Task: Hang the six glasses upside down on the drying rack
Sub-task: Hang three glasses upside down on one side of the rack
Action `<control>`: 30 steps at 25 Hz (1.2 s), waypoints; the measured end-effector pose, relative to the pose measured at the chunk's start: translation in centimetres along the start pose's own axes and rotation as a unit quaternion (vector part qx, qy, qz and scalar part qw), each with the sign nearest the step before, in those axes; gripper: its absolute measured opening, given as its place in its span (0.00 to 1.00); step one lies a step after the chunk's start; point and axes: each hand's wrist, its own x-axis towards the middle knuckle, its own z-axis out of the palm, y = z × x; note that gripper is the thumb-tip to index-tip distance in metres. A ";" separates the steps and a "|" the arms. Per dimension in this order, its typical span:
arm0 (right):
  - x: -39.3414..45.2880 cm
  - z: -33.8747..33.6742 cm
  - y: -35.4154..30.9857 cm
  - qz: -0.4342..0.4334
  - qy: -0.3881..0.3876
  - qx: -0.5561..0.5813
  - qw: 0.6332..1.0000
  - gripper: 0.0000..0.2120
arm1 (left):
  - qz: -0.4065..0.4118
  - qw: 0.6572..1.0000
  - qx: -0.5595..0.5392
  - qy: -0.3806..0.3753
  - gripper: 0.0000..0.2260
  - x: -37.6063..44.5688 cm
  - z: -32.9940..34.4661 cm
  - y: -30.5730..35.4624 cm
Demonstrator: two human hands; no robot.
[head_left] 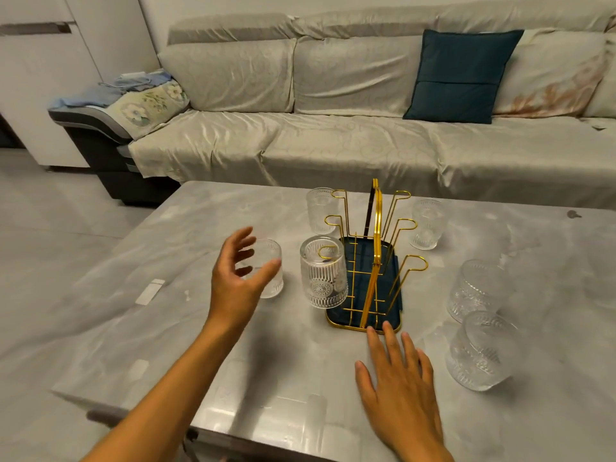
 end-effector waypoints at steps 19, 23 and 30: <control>-0.2 -0.7 -0.2 -0.005 -0.042 0.003 0.999 0.35 | -0.069 0.996 0.059 -0.012 0.36 4.1 -0.7 -4.3; -0.4 -1.0 -0.3 -0.017 -0.053 -0.004 0.998 0.39 | 0.019 0.995 0.078 -0.053 0.37 6.1 -1.9 2.3; 0.0 -1.6 -0.5 -0.016 -0.062 0.000 0.998 0.40 | 0.085 0.976 0.142 -0.139 0.35 11.2 1.5 9.6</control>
